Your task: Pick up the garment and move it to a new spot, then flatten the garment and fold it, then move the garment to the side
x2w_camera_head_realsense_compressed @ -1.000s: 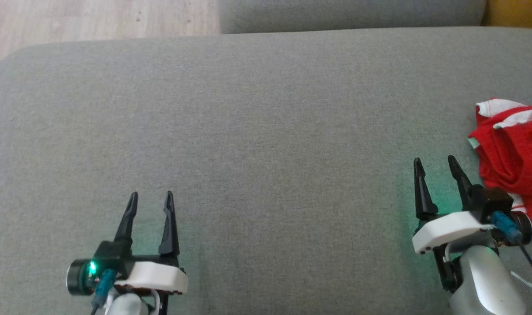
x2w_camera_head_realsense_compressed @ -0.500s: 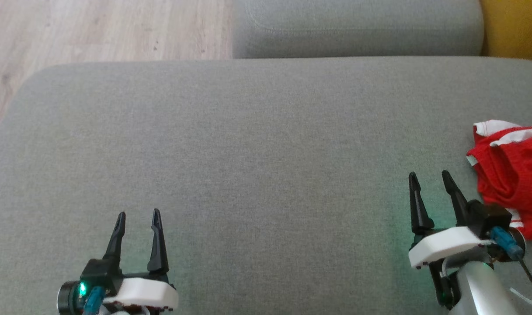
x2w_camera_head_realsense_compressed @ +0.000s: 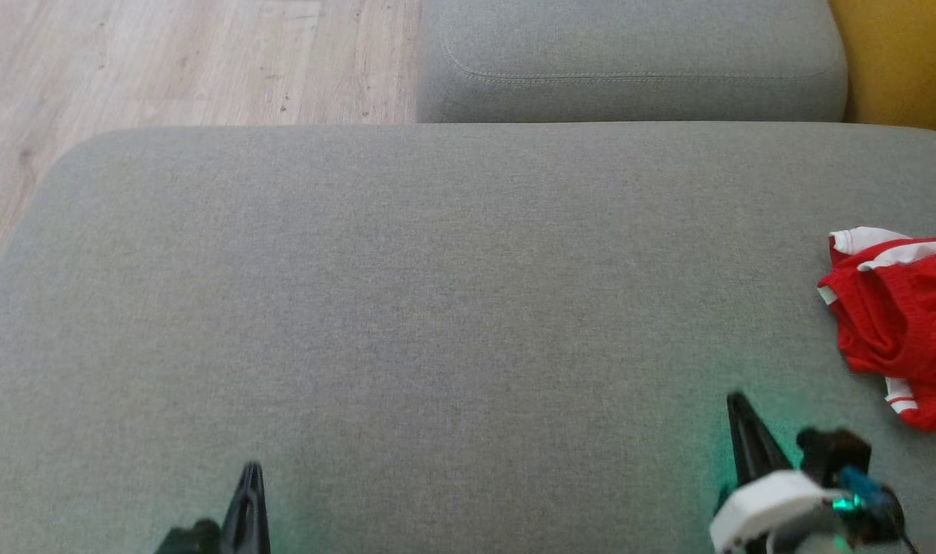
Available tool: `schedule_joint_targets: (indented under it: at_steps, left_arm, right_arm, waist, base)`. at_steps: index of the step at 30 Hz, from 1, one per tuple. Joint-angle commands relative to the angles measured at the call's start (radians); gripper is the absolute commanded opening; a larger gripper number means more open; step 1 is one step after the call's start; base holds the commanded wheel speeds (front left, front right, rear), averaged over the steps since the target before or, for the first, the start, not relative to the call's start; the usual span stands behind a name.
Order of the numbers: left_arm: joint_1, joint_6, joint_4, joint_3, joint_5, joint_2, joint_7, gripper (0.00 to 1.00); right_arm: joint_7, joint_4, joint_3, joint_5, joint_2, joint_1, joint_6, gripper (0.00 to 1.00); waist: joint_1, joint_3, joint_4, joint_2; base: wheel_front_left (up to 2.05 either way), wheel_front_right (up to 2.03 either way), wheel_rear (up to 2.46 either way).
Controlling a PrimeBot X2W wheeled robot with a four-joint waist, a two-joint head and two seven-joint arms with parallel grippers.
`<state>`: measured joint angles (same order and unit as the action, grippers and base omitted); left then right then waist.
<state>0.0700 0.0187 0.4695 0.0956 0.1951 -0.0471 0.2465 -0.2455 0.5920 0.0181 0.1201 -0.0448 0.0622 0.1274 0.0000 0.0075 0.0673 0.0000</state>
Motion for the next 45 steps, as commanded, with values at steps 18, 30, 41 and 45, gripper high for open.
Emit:
schedule_joint_targets:
  at_steps: [18,30,41,45]
  left_arm:
    - [-0.041,0.017,-0.050,-0.031,0.208,0.000,-0.053,0.00]
    - [-0.056,0.027,-0.070,-0.051,0.344,-0.001,-0.087,0.00]
    - [-0.071,0.037,-0.088,-0.069,0.468,-0.001,-0.119,0.00]
    - [-0.076,0.041,-0.094,-0.076,0.513,-0.001,-0.130,0.00]
  right_arm:
    - [0.053,-0.070,-0.021,0.219,-0.001,0.028,0.000,0.00]
    - [0.087,-0.102,-0.033,0.362,-0.002,0.030,0.001,0.00]
    - [0.119,-0.130,-0.045,0.493,-0.002,0.032,0.001,0.00]
    - [0.130,-0.141,-0.049,0.540,-0.002,0.032,0.001,0.00]
  waist:
    - [0.0000,0.000,-0.010,0.0000]
    - [0.0000,-0.001,-0.016,0.0000]
    - [0.0000,-0.001,-0.022,0.0000]
    - [0.0000,-0.001,-0.024,0.0000]
  base:
    - [0.00,0.00,0.00]
    - [0.00,0.00,0.00]
    - [0.00,0.00,0.00]
    - [0.00,0.00,0.00]
